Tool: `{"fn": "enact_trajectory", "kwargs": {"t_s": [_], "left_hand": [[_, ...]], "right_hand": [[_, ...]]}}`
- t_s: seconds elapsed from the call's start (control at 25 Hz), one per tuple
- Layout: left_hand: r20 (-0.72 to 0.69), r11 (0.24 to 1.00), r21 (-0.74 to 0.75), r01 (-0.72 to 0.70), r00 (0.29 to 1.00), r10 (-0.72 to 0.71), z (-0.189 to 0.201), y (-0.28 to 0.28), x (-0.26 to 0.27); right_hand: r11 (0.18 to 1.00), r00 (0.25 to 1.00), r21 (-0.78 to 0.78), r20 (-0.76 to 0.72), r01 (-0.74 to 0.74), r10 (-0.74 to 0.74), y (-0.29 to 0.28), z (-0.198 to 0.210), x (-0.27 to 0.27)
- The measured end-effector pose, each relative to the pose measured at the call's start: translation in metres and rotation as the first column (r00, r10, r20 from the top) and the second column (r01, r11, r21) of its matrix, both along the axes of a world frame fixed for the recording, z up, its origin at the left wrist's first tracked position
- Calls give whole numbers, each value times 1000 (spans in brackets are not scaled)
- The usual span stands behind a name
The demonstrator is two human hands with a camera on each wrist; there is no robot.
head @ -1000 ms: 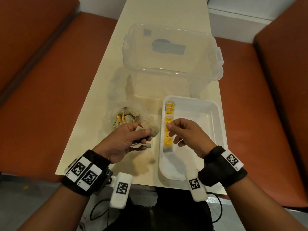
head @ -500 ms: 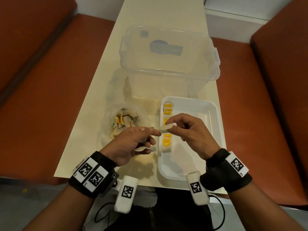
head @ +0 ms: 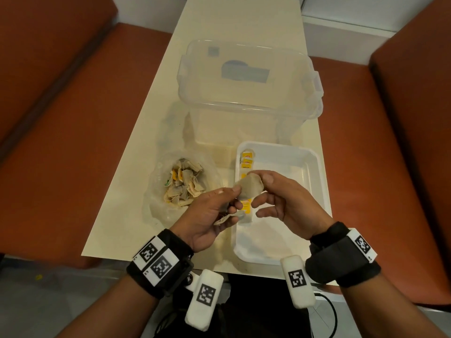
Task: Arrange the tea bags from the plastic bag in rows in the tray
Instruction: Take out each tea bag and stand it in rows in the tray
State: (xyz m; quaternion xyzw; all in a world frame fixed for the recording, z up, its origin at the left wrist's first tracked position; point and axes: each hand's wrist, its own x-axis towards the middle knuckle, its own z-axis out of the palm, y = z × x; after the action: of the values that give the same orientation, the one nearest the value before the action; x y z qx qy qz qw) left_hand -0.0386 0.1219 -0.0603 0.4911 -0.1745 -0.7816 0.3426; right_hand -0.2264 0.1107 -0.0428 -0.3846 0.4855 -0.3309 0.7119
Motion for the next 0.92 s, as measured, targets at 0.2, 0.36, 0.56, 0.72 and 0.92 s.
{"fn": "enact_trajectory", "kwargs": {"t_s": [0.2,0.36,0.56,0.72,0.92], "left_hand": [[27,995,-43,-87,996,88,-7,3,-6],[23,998,-17,-62,998,62,-7,6,0],[-65,986,39,-162,984,164,-10,6,18],[-126,964,72,-256,956,263,-19,9,30],[-165,966,50,-252,952,257,-18,11,30]], "right_hand": [[996,972,-74,-223,55,-70,8,-6,13],[991,972,-109,-214,78,-100,-1,-5,8],[981,771,-81,-630,-179,88,-10,-30,-10],[905,513,160,-779,-395,362,-6,-64,-13],[927,542,208,-762,-312,354,-9,-79,-2]]}}
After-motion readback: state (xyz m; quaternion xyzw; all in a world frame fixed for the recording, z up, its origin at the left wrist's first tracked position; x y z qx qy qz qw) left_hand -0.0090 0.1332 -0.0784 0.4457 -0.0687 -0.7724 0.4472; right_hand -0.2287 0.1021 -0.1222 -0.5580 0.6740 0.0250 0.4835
